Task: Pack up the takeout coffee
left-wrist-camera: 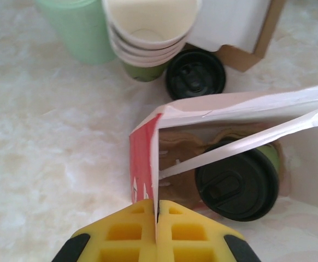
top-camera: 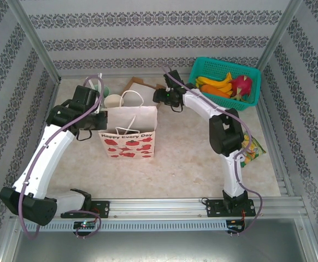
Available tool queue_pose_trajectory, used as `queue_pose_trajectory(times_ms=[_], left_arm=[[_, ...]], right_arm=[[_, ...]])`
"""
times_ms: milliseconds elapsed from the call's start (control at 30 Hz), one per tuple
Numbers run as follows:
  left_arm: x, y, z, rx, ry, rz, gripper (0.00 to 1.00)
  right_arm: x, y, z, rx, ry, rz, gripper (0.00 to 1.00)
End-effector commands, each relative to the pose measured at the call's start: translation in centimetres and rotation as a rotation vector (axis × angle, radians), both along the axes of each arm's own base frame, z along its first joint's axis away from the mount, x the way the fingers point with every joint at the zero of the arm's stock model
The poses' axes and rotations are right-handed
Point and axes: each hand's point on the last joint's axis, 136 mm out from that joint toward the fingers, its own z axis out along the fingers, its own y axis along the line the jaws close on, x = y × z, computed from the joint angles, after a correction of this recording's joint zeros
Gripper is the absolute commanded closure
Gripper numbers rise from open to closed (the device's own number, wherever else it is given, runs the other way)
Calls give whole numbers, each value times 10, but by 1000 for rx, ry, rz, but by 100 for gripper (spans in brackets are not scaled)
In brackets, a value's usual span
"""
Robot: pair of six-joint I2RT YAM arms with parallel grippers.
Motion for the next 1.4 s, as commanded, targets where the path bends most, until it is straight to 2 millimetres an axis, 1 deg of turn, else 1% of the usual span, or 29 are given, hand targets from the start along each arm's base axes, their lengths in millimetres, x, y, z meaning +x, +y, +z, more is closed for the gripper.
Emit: queue_pose_trajectory(times_ms=[0, 133, 167, 233, 300, 367, 400, 500, 600, 667, 800, 900, 1000, 1100, 1167, 1200, 1267, 1333, 1367], left_arm=[[-10, 23, -7, 54, 23, 88, 100], [-7, 33, -8, 67, 5, 110, 100], [-7, 34, -8, 64, 3, 108, 100], [-6, 32, -8, 52, -8, 84, 100], [-7, 30, -8, 42, -21, 68, 100], [-6, 28, -8, 35, -28, 56, 100], [-6, 28, -9, 34, -30, 52, 100], [-5, 26, -10, 31, -34, 39, 100], [-3, 23, -12, 22, -37, 20, 100], [-1, 20, -10, 11, -46, 9, 100], [2, 15, -8, -12, -56, -13, 100], [5, 10, -8, -32, -51, -28, 100], [9, 0, -5, -83, -51, -43, 100], [16, -17, 0, -183, -67, -63, 100], [20, -26, 3, -239, -74, -64, 100], [22, -29, 5, -257, -74, -62, 100], [27, -35, 10, -295, -76, -60, 100], [31, -38, 15, -318, -80, -31, 100], [33, -38, 16, -328, -75, -8, 100]], right_arm=[[13, 1, -12, -49, 0, -46, 33], [17, 12, -32, -59, 32, -42, 44], [18, 12, -36, -72, 32, -45, 48], [22, 7, -45, -123, 8, -73, 58], [24, -1, -51, -154, 1, -94, 66], [25, -8, -52, -161, 13, -99, 73], [25, -13, -49, -169, 7, -104, 77], [25, -37, -37, -216, -29, -140, 87], [22, -64, -28, -242, -36, -166, 92], [16, -81, -24, -268, -41, -161, 94], [-6, -108, -21, -320, -33, -107, 96], [-29, -125, -23, -335, -9, -33, 96], [-56, -140, -22, -364, 13, 56, 96], [-81, -167, -26, -435, 52, 75, 95], [-92, -189, -24, -472, 65, 38, 92], [-97, -196, -24, -483, 72, 25, 88], [-104, -202, -18, -491, 82, 18, 75], [-107, -202, -8, -479, 87, -2, 58], [-108, -197, -2, -459, 84, -8, 52]])
